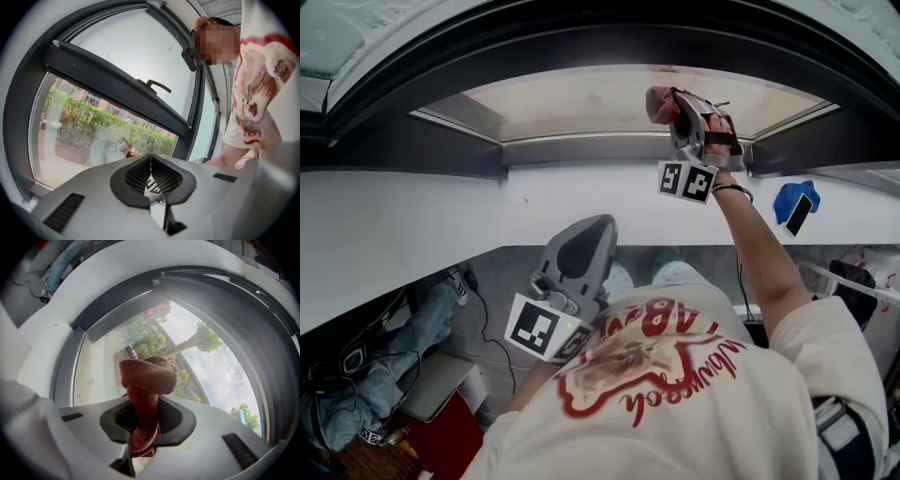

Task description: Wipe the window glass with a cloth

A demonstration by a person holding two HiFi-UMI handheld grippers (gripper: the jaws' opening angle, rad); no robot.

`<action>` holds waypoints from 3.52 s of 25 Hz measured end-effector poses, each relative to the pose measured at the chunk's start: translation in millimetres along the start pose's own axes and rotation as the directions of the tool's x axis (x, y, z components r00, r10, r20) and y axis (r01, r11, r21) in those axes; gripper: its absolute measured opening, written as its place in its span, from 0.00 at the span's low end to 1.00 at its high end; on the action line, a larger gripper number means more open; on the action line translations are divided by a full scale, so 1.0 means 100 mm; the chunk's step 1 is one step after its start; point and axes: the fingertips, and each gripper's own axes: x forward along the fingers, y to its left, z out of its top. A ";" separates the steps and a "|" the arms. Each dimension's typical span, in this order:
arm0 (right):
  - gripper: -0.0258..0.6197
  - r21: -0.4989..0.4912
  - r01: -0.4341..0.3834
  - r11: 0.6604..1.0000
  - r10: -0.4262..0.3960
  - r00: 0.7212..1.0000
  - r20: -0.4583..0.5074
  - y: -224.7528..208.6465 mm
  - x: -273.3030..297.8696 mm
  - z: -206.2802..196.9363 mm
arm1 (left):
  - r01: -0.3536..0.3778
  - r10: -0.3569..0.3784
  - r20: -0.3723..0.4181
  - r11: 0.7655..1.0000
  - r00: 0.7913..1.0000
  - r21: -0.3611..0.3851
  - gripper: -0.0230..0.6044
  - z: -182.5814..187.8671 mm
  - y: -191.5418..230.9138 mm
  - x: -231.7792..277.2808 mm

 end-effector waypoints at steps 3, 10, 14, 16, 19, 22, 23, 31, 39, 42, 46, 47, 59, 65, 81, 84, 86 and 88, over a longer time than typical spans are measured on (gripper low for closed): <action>0.15 -0.003 -0.028 1.000 0.028 1.000 -0.008 0.11 0.03 -0.04 | 0.008 -0.008 0.000 1.000 1.000 0.009 0.07 0.00 -0.02 0.02; 0.15 -0.009 -0.082 0.997 0.082 0.996 -0.024 0.35 0.08 -0.10 | -0.029 0.029 0.003 1.000 1.000 0.005 0.07 0.06 0.04 -0.01; 0.15 -0.008 -0.103 0.995 0.103 0.994 -0.026 0.45 0.10 -0.14 | -0.041 0.041 -0.002 0.999 0.999 0.031 0.07 0.04 0.08 -0.04; 0.15 -0.007 -0.110 0.994 0.110 0.994 -0.027 0.49 0.10 -0.16 | -0.049 0.049 -0.006 0.998 0.999 0.027 0.07 0.04 0.09 -0.03; 0.15 -0.006 -0.123 0.992 0.122 0.992 -0.029 0.56 0.12 -0.17 | -0.061 0.061 -0.005 0.998 0.998 0.011 0.07 0.06 0.10 -0.03; 0.15 -0.004 -0.141 0.990 0.141 0.989 -0.035 0.65 0.15 -0.19 | -0.067 0.067 -0.009 0.998 0.998 0.013 0.07 0.05 0.13 -0.01; 0.15 -0.002 -0.147 0.989 0.147 0.988 -0.038 0.67 0.17 -0.20 | -0.070 0.070 -0.007 0.998 0.998 0.007 0.07 0.06 0.15 -0.01; 0.15 0.001 -0.153 0.988 0.153 0.988 -0.018 0.76 -0.05 -0.11 | -0.113 0.113 0.023 0.993 0.993 0.026 0.07 0.04 -0.06 -0.25; 0.16 0.031 -0.176 0.984 0.177 0.983 -0.054 0.95 0.13 -0.34 | -0.132 0.132 -0.001 0.990 0.991 0.050 0.07 -0.04 0.06 -0.13; 0.16 0.018 -0.191 0.981 0.192 0.980 -0.061 1.00 0.15 -0.27 | -0.141 0.142 -0.004 0.989 0.990 0.040 0.07 0.01 0.14 -0.22; 0.16 0.005 -0.206 0.979 0.206 0.976 -0.067 1.05 0.18 -0.23 | -0.149 0.149 -0.003 0.989 0.989 0.020 0.07 0.04 0.21 -0.27; 0.16 0.002 -0.209 0.978 0.209 0.976 -0.068 1.07 0.19 -0.25 | -0.148 0.148 -0.004 0.989 0.989 0.019 0.07 0.03 0.22 -0.25; 0.16 -0.003 -0.249 0.969 0.248 0.965 -0.092 1.30 0.29 -0.34 | -0.152 0.152 -0.022 0.988 0.988 -0.004 0.07 -0.03 0.34 -0.22; 0.16 -0.011 -0.267 0.964 0.264 0.959 -0.098 1.39 0.32 -0.37 | -0.150 0.149 -0.025 0.989 0.988 -0.009 0.07 -0.04 0.37 -0.20; 0.17 -0.006 -0.333 0.943 0.328 0.933 -0.146 1.72 0.46 -0.37 | -0.182 0.181 -0.039 0.983 0.983 -0.030 0.07 -0.06 0.60 -0.29; 0.16 0.003 -0.348 0.937 0.344 0.925 -0.160 1.81 0.50 -0.41 | -0.189 0.187 -0.044 0.981 0.981 -0.033 0.07 -0.08 0.63 -0.29; 0.17 0.004 -0.357 0.934 0.353 0.921 -0.167 1.86 0.52 -0.43 | -0.196 0.194 -0.046 0.980 0.980 -0.037 0.07 -0.09 0.66 -0.28; 0.17 0.001 -0.362 0.932 0.357 0.918 -0.171 1.91 0.54 -0.46 | -0.205 0.203 -0.047 0.978 0.978 -0.040 0.07 -0.09 0.68 -0.28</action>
